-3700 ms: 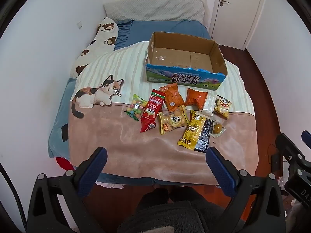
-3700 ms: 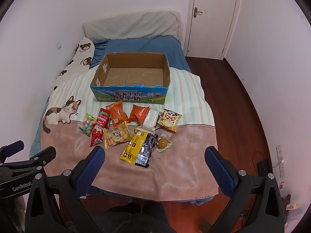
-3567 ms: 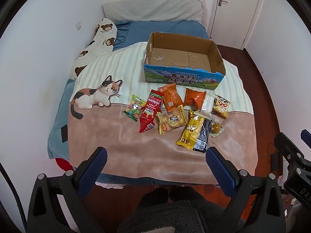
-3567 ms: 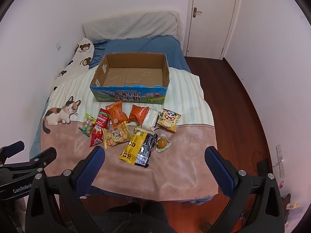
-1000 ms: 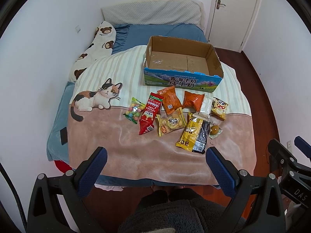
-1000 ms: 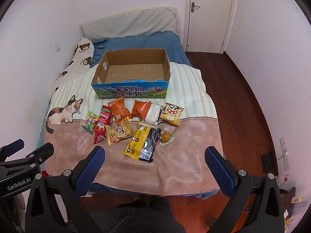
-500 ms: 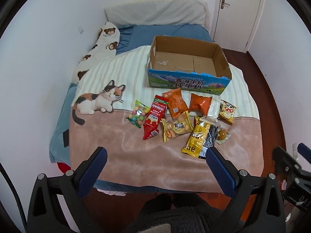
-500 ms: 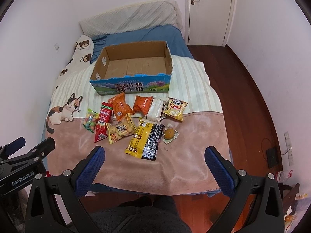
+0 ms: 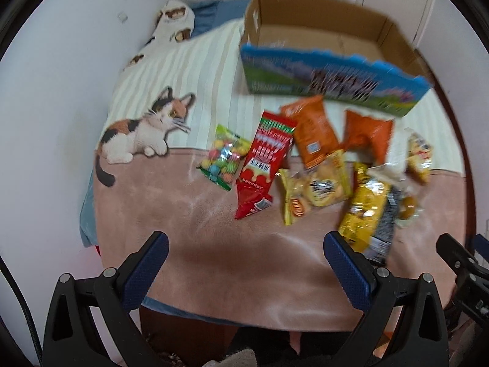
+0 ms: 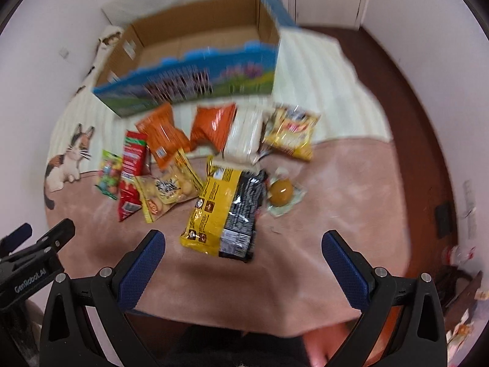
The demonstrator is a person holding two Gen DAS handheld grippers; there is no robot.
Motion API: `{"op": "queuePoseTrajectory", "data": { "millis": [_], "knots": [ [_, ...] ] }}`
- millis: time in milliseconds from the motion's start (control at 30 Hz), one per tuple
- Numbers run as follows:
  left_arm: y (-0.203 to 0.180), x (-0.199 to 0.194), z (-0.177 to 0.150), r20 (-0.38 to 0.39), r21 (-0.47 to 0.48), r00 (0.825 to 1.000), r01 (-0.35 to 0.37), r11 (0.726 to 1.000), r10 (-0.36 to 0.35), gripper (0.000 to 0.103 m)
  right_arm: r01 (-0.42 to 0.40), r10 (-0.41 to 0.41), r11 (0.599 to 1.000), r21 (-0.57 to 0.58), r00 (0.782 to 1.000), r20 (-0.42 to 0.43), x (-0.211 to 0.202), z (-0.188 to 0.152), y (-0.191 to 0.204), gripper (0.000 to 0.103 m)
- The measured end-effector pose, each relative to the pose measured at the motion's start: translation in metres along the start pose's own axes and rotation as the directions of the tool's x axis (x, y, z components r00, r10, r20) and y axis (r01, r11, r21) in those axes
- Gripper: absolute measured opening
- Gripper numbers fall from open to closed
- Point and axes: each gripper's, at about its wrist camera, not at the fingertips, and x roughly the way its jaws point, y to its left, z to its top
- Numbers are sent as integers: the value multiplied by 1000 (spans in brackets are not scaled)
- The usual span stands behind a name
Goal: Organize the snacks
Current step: 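Grasp the yellow bread bag with the left gripper while the right grasps the yellow-black noodle bag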
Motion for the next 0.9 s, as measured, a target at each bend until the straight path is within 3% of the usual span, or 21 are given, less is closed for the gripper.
{"op": "queuePoseTrajectory", "data": {
  "millis": [100, 267, 433, 533, 667, 900],
  "knots": [
    [-6, 36, 9, -31, 42, 999, -20, 999, 21, 103, -9, 13, 999, 45, 996, -91, 60, 10, -2, 103],
    [-15, 74, 20, -11, 154, 996, -90, 984, 93, 103, -9, 36, 992, 129, 977, -212, 151, 26, -1, 103],
    [-18, 98, 34, -1, 259, 986, -161, 952, 168, 103, 0, 45, 988, 154, 957, -288, 212, 35, 10, 103],
    [-26, 96, 40, 32, 320, 985, -169, 932, 168, 103, 15, 34, 988, 152, 948, -317, 237, 35, 9, 96],
    [-55, 90, 43, 95, 464, 984, -176, 868, 149, 103, -45, 84, 991, 122, 940, -332, 235, 31, -4, 91],
    [-125, 113, 32, 59, 709, 994, -106, 697, 91, 102, -73, 97, 994, 80, 932, -350, 236, 16, -35, 91]
  ]
}}
